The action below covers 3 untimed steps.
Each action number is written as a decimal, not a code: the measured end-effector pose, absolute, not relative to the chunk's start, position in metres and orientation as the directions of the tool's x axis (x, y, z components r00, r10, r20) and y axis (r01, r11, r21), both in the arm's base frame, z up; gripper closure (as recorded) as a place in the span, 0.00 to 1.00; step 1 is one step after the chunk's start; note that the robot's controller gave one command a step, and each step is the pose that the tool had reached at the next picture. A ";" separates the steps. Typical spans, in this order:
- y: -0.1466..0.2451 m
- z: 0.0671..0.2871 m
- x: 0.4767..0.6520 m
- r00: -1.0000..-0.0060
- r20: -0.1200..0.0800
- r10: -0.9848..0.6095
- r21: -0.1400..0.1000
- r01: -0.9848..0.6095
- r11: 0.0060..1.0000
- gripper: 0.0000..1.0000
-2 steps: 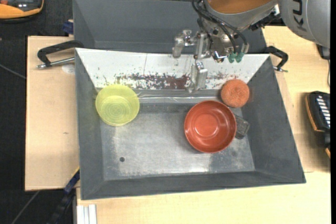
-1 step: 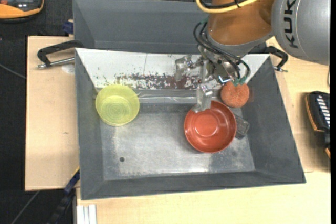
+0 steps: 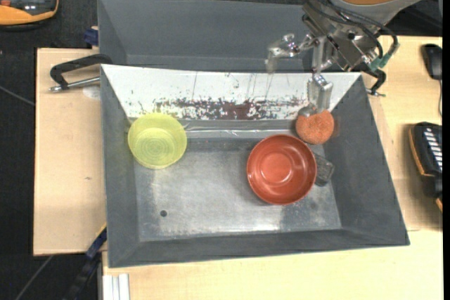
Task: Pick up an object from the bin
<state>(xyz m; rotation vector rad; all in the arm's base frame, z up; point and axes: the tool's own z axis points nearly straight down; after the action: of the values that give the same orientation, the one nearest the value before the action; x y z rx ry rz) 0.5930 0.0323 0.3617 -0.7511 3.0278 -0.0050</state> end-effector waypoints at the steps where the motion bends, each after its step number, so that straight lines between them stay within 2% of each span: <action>1: -0.006 0.373 0.601 -0.899 -0.031 -0.437 -0.012 -0.437 0.899 0.00; 2: -0.004 0.372 0.600 -0.897 -0.030 -0.440 -0.010 -0.440 0.898 1.00; 3: -0.019 0.258 0.584 -0.911 -0.026 -0.412 -0.005 -0.412 0.911 1.00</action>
Offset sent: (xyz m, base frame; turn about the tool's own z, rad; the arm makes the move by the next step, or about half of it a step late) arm 0.0059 -0.0368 0.0083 0.0285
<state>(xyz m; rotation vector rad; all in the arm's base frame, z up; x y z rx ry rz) 0.5840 -0.0191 0.2582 -0.6558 3.0450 0.0003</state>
